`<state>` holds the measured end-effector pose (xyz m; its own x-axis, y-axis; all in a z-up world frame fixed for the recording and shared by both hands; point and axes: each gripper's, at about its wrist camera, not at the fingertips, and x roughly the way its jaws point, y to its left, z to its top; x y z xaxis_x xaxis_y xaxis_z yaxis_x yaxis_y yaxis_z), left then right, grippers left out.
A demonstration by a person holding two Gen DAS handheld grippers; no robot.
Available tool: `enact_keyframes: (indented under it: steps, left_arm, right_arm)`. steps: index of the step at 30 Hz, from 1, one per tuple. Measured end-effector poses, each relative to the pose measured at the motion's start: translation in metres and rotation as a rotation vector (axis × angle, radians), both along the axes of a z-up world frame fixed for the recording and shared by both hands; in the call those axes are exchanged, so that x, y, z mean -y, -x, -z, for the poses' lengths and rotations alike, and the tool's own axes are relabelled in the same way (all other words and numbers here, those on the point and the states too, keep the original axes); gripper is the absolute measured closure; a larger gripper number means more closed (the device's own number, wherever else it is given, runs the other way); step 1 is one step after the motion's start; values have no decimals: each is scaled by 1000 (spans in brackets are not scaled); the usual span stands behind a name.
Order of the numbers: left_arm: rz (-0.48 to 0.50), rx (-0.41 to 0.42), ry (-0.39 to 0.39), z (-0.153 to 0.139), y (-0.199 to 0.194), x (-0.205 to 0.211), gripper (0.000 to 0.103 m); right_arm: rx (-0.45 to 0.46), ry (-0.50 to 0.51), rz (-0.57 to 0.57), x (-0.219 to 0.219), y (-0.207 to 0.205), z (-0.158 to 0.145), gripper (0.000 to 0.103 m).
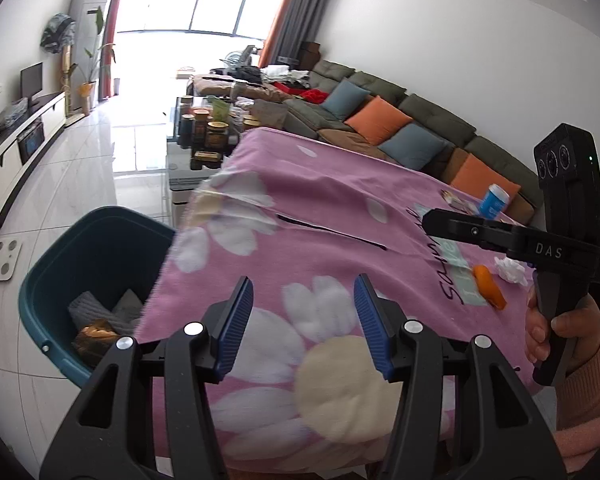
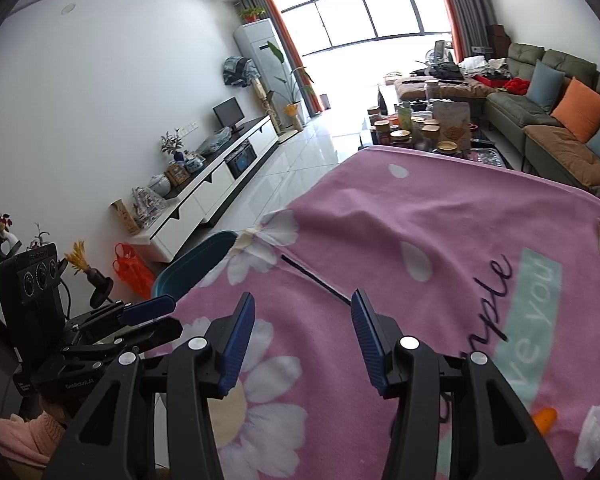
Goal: Collect trash
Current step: 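Grasp the orange peel with the left tool while the right tool grasps the white tissue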
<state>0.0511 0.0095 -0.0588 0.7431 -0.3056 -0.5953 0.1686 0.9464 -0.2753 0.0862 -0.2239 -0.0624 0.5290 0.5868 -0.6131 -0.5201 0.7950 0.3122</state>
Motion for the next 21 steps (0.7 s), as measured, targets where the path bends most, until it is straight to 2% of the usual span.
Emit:
enact_keyframes:
  steps: [6, 10, 16, 21]
  left_arm:
    - [217, -18, -16, 6, -10, 85, 51]
    - [327, -36, -27, 10, -17, 136, 51]
    - [427, -81, -17, 18, -31, 187, 51]
    - [466, -127, -26, 23, -45, 219, 52]
  right_arm:
    - [27, 29, 168, 72, 17, 0, 55]
    - [27, 35, 275, 114, 25, 4, 55]
    - [24, 42, 403, 166, 36, 13, 55]
    - [11, 48, 464, 196, 41, 24, 55]
